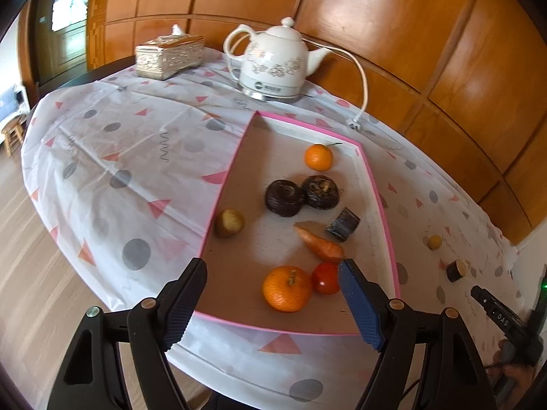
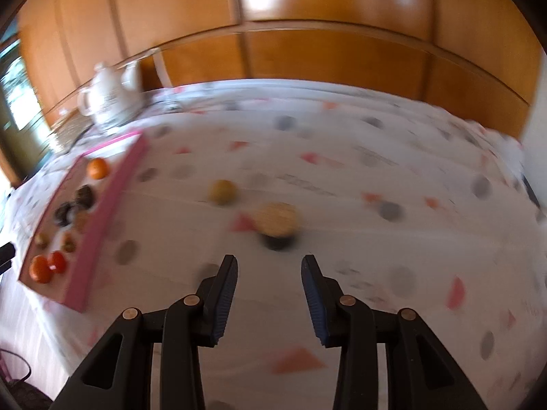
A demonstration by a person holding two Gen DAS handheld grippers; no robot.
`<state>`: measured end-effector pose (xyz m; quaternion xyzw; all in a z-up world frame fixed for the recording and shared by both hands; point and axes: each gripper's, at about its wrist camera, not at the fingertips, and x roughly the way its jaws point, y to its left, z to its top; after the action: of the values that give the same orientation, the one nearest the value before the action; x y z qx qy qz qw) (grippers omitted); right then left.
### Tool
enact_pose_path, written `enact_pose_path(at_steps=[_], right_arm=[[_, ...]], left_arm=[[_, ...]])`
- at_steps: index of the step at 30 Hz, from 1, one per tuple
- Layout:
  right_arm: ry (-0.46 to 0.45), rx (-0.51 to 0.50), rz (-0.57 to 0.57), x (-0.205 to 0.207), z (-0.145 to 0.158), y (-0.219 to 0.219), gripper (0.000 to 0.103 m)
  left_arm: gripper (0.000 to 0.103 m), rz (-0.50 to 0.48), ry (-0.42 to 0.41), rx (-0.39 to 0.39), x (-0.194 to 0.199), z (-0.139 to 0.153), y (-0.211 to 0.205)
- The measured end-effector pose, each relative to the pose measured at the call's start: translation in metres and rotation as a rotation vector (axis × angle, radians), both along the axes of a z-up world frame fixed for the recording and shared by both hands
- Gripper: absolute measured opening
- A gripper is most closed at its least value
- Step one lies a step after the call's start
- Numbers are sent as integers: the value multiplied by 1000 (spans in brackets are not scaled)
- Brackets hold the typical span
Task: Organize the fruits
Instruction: 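Reach the left gripper to the small yellow round fruit and grasp it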
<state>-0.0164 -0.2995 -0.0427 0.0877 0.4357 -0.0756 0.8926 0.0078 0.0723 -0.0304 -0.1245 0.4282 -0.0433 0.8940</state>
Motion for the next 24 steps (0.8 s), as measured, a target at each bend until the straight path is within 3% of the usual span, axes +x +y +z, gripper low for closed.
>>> enact_pose_path(at_steps=[13,24], right_arm=[[25,-7,-272,-40,-16,-82,39],[21,-3,-347,-55,-20,-104,39]], left_arm=[[79,-201,-23,63,18,14,-50],[79,-389,-27,113,35,22,-110]])
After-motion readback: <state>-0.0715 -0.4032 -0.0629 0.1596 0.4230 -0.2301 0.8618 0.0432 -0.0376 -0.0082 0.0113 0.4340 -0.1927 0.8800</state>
